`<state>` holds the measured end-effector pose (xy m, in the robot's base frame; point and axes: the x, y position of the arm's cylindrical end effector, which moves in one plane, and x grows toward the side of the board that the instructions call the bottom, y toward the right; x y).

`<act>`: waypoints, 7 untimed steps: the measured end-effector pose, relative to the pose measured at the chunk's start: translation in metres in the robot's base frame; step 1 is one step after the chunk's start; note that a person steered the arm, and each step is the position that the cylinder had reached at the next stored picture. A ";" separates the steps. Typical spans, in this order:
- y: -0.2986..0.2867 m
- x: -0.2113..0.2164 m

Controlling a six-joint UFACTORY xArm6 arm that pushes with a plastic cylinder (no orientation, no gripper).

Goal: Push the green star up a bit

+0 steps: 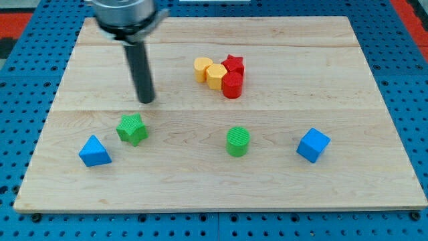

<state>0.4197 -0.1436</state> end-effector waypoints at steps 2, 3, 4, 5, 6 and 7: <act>0.017 0.080; 0.031 0.068; -0.005 0.050; -0.015 0.056; -0.089 0.067; -0.101 0.122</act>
<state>0.5421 -0.2450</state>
